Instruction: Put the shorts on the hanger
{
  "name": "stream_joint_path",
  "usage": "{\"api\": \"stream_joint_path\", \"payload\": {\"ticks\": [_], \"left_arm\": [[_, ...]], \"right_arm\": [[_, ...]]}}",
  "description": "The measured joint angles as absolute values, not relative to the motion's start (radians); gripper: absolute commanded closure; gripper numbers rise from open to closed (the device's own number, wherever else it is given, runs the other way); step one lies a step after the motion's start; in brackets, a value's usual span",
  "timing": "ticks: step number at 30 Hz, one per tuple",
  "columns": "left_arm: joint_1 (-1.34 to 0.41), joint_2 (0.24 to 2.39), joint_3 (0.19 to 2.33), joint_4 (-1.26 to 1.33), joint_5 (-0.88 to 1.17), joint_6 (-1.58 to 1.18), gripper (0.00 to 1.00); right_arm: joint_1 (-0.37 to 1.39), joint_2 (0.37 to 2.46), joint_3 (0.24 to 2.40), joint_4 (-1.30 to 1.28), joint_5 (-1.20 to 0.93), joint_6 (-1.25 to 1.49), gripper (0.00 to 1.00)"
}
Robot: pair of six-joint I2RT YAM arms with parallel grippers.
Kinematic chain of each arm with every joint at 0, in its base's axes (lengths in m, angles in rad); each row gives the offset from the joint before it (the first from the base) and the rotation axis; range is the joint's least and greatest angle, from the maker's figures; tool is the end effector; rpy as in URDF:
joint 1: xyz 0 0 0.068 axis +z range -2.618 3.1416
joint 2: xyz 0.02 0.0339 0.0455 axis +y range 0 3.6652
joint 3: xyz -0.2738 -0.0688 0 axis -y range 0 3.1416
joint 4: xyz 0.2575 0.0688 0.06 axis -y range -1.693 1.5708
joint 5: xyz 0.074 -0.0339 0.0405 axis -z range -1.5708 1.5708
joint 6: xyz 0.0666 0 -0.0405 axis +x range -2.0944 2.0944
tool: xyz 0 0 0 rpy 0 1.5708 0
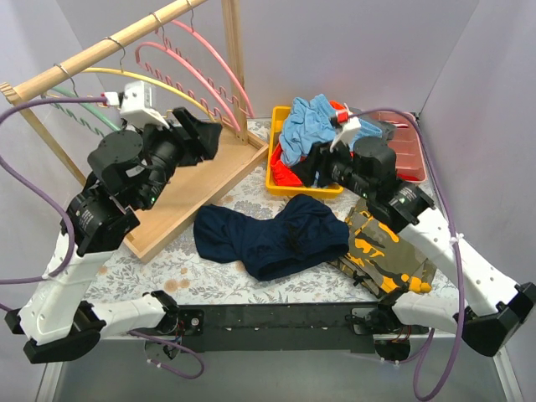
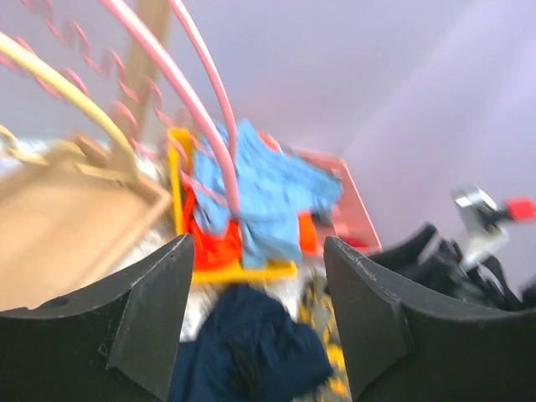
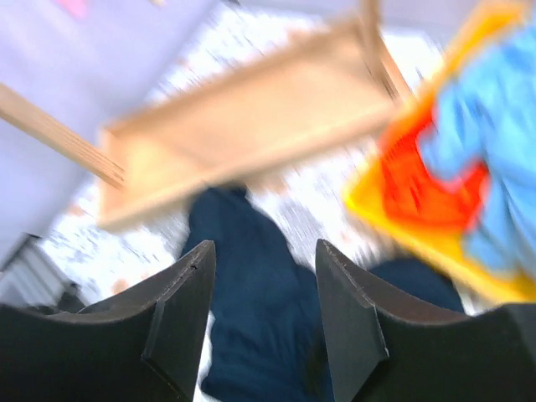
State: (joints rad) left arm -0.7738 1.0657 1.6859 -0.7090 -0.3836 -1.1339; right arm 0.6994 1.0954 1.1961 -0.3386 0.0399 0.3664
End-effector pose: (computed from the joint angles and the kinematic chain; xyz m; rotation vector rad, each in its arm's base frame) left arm 0.1586 -0.1201 0.5396 -0.6203 1.6689 -1.1113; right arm 0.2171 0.1791 0.4094 -0.2807 1.8468 0.7142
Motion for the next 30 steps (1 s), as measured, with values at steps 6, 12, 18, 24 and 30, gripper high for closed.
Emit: {"api": "stream_joint_path", "payload": {"ticks": [6, 12, 18, 24, 30], "left_arm": [[-0.774, 1.181, 1.846, -0.635, -0.620, -0.999, 0.39], [-0.774, 1.286, 1.879, -0.583, -0.764, -0.873, 0.44], [-0.746, 1.335, 1.879, -0.534, -0.816, -0.772, 0.50], [-0.638, 1.356, 1.909, -0.524, -0.757, -0.771, 0.53], [-0.547, 1.401, 1.957, -0.542, -0.663, -0.825, 0.55]], "right_arm": [[0.710, 1.295, 1.443, -0.118, -0.110, 0.307, 0.42], [0.729, 1.477, 1.617, -0.012, -0.147, 0.263, 0.44], [0.767, 1.560, 1.682, 0.011, -0.153, 0.222, 0.43], [0.847, 1.630, 1.780, 0.005, -0.126, 0.178, 0.48], [0.858, 1.723, 1.887, 0.001, -0.080, 0.159, 0.68]]}}
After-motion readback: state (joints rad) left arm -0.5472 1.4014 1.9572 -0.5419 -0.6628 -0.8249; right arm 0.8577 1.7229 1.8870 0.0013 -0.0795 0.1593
